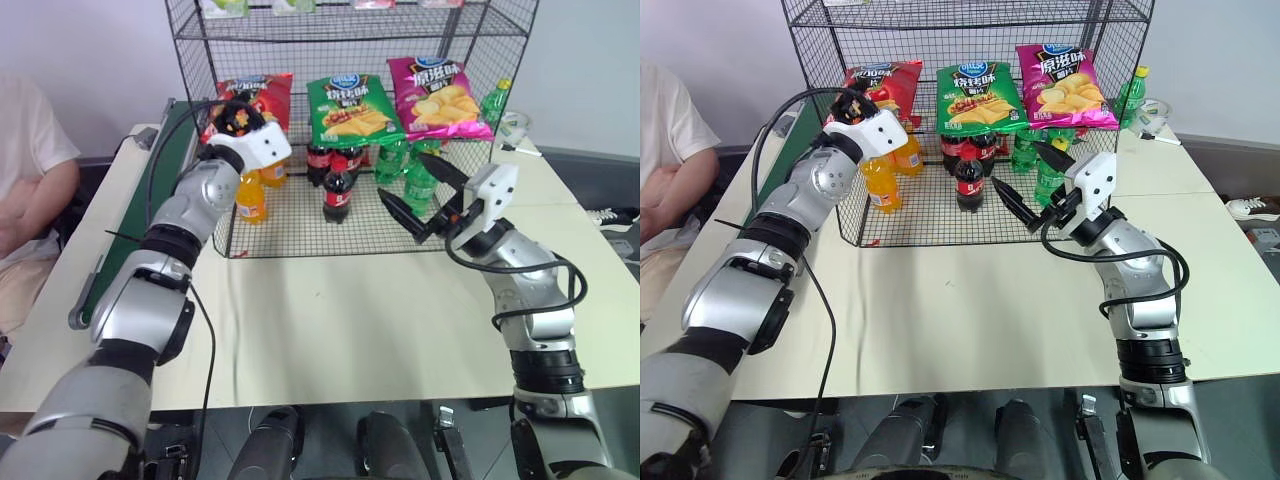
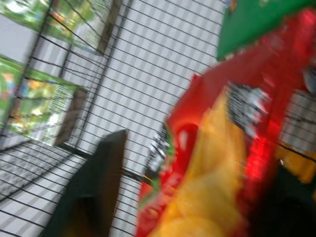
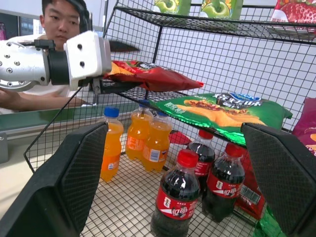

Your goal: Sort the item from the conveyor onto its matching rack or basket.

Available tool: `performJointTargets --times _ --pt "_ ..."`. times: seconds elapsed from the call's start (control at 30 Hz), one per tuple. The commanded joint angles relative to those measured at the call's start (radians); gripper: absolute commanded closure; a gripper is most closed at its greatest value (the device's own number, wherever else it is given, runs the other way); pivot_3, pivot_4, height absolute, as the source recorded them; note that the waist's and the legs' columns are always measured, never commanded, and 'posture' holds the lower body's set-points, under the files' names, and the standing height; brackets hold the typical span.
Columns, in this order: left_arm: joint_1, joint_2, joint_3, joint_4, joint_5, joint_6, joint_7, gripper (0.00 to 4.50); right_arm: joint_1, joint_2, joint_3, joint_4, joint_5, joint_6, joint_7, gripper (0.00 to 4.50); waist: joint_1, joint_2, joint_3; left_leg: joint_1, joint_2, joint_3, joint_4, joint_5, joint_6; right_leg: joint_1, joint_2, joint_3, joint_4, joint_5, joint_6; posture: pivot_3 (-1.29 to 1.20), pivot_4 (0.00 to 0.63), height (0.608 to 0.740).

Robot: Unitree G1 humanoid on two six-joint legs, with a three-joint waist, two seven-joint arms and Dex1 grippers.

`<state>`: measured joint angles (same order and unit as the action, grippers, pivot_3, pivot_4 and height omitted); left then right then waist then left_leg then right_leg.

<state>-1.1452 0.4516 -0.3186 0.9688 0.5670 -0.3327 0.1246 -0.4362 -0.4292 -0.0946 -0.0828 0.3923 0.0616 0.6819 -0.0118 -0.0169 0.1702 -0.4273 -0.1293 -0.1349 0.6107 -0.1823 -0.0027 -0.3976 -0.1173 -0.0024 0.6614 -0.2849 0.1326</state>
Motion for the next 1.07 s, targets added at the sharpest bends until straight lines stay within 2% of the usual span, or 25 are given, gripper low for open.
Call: performJointTargets --times 0.03,0.23,0.37,0.47,0.57,0.63,0.77,0.87,1.07 --pt "0.048 0.016 0.039 -0.125 -0.045 0.002 -0.046 0.69 -0.013 0.000 -0.012 -0.025 0.012 -0.015 0.011 0.00 -0.001 0.000 0.000 0.000 0.000 0.000 0.000 0.000 0.000 0.000 0.000 0.000 0.000 0.000 0.000 0.00 0.150 0.740" --pt "0.239 0.066 0.114 -0.502 -0.126 0.074 -0.204 0.69 0.001 -0.012 -0.013 -0.027 0.006 -0.019 0.028 0.00 -0.004 0.000 0.000 0.000 0.000 0.000 0.000 0.000 0.000 -0.001 0.000 0.001 0.000 0.000 0.000 0.00 0.150 0.740" --pt "0.394 0.101 0.191 -0.759 -0.249 0.069 -0.313 0.69 0.007 -0.016 -0.016 -0.024 0.008 -0.021 0.040 0.00 -0.005 0.001 0.000 0.000 0.001 0.000 -0.001 0.000 0.000 -0.002 0.000 0.002 0.000 0.000 0.000 0.00 0.150 0.740" --pt "0.517 0.091 0.284 -0.920 -0.467 0.092 -0.417 0.69 0.017 -0.023 -0.025 -0.028 0.017 -0.021 0.051 0.00 -0.003 0.001 0.000 0.000 0.001 0.001 -0.001 0.000 0.000 -0.002 0.000 0.002 0.000 0.000 -0.001 0.00 0.150 0.740" --pt "0.691 0.097 0.404 -1.064 -0.793 0.262 -0.580 0.69 0.054 -0.047 -0.048 -0.050 0.046 -0.010 0.082 0.00 -0.003 0.002 0.000 0.000 0.001 0.001 -0.001 0.000 0.000 -0.001 -0.001 0.002 0.000 0.000 -0.001 0.00 0.150 0.740" --pt "0.795 0.115 0.474 -1.117 -0.941 0.388 -0.650 0.69 0.102 -0.080 -0.066 -0.077 0.076 0.008 0.121 0.00 -0.002 0.002 0.000 0.000 0.001 0.000 -0.001 0.000 0.000 -0.001 -0.001 0.002 0.000 0.000 -0.001 0.00 0.150 0.740" --pt "0.991 0.214 0.552 -1.175 -1.030 0.504 -0.774 0.69 0.234 -0.182 -0.125 -0.133 0.126 0.050 0.210 0.00 0.002 0.003 0.000 0.000 0.001 0.000 -0.001 0.000 0.001 -0.001 -0.001 0.002 -0.001 0.000 -0.001 0.00 0.150 0.740" --pt "1.122 0.272 0.643 -1.168 -1.036 0.464 -0.854 0.69 0.382 -0.278 -0.213 -0.165 0.176 0.093 0.290 0.00 0.008 0.003 0.000 0.000 0.001 0.000 -0.001 -0.001 0.002 0.000 -0.002 0.003 -0.002 -0.002 -0.005 0.00 0.150 0.740" --pt "1.206 0.323 0.725 -1.082 -1.001 0.443 -0.907 0.69 0.508 -0.341 -0.326 -0.147 0.193 0.094 0.333 0.00 0.020 0.003 0.000 0.001 0.005 0.001 -0.002 -0.003 -0.001 0.003 -0.001 0.003 -0.009 -0.003 -0.010 0.00 0.150 0.740"
